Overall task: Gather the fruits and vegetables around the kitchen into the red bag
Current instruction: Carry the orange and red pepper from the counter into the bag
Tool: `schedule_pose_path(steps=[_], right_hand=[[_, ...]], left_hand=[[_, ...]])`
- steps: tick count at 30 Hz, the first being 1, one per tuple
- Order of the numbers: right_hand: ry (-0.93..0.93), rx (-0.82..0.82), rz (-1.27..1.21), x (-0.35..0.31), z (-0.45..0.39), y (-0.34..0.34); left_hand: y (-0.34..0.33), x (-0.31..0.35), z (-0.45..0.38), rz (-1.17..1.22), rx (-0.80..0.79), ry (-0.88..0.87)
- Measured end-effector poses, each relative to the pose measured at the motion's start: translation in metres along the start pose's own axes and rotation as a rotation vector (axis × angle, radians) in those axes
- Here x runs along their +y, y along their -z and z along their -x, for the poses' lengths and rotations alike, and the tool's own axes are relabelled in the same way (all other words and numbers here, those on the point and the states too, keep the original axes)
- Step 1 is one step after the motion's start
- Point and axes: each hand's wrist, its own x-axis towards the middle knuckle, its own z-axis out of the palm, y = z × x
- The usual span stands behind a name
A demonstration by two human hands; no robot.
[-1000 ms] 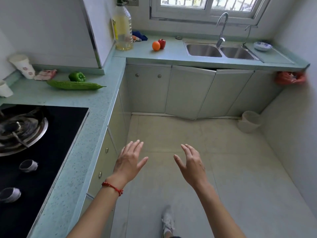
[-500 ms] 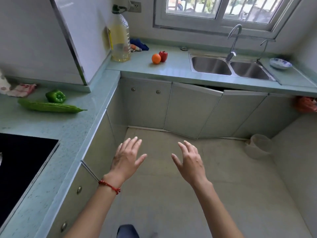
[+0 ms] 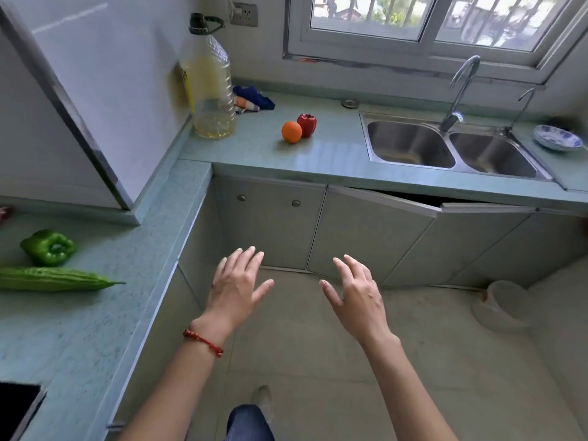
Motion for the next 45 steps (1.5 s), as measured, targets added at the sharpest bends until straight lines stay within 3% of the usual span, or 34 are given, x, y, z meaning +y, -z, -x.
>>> schedule_pose_path(steps=[8, 16, 25, 36, 40, 45], right_hand=[[-0.036, 0.067, 0.042, -0.003, -0.104, -0.006], [-0.007, 0.051, 0.064, 0.021, -0.216, -0.008], [0.029, 0.002, 0.015, 0.067, -0.364, 0.009], [0.055, -0.098, 0.016, 0.080, -0.482, -0.005], [0.016, -0.103, 0.012, 0.077, -0.519, -0.014], [-0.054, -0.098, -0.035, 0.068, -0.560, -0.026]], left_hand=[[0.009, -0.021, -0.108, -0.041, -0.060, -0.033], [0.003, -0.017, -0.222, 0.025, 0.050, -0.041], [0.003, 0.007, -0.367, -0.007, 0.053, -0.013], [0.001, -0.007, -0.479, 0.071, 0.029, 0.058], [-0.004, -0.025, -0.520, 0.178, 0.003, 0.061], [-0.011, -0.047, -0.567, 0.514, -0.024, 0.217]])
